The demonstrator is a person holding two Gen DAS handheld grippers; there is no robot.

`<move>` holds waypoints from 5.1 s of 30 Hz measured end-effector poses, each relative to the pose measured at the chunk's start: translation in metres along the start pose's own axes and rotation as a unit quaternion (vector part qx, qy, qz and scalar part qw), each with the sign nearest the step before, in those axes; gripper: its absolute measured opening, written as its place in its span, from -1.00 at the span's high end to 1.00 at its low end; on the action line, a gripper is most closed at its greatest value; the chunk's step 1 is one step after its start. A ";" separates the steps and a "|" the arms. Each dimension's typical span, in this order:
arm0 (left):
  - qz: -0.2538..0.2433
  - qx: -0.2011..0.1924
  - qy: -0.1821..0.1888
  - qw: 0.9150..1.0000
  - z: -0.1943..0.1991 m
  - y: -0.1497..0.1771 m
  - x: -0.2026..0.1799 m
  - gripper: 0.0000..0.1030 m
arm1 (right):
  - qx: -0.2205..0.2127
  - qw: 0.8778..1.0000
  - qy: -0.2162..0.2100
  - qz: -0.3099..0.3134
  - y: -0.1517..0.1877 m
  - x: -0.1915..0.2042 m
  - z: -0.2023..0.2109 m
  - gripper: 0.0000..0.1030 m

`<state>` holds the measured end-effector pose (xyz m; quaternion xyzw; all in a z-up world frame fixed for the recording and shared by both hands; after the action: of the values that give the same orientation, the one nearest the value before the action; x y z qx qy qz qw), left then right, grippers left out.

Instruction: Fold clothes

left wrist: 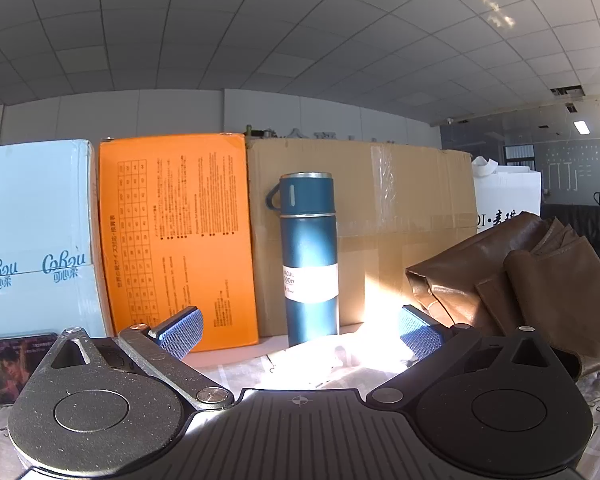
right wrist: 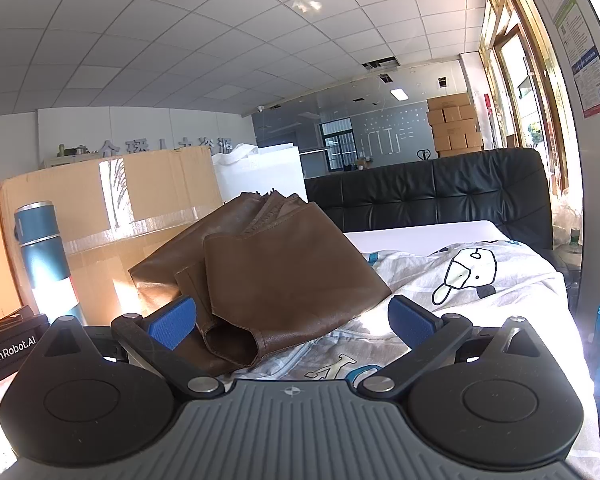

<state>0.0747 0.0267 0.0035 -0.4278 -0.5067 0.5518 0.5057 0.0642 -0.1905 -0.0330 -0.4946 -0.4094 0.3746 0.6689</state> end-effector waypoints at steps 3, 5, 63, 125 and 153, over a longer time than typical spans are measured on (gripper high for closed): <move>-0.001 0.001 -0.001 1.000 0.000 0.000 0.000 -1.00 | 0.000 1.000 0.000 0.000 0.000 0.000 0.000 -1.00; -0.001 0.001 -0.001 1.000 0.000 0.000 0.000 -1.00 | 0.000 1.000 -0.001 0.000 0.000 0.000 0.000 -1.00; -0.006 0.007 -0.005 1.000 -0.004 0.003 0.000 -1.00 | 0.006 1.000 -0.005 0.002 0.000 0.002 -0.001 -1.00; -0.008 0.012 0.010 1.000 -0.003 0.007 -0.005 -1.00 | 0.021 0.999 0.007 0.025 0.004 0.002 -0.011 -1.00; -0.015 0.011 0.013 1.000 -0.002 0.008 -0.008 -1.00 | 0.021 0.999 0.003 0.027 0.005 0.002 -0.010 -1.00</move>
<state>0.0766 0.0188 -0.0046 -0.4212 -0.5003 0.5444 0.5253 0.0737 -0.1915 -0.0391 -0.4923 -0.3855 0.3997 0.6702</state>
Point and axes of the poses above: each gripper's, at about its wrist camera, not at the fingertips, and z roughly against the way its jaws point, x to its left, y to its underside, the point moved 8 cm from there along -z, roughly the way its jaws point, and after that the axes turned 9 degrees about y, right-handed, at the moved point
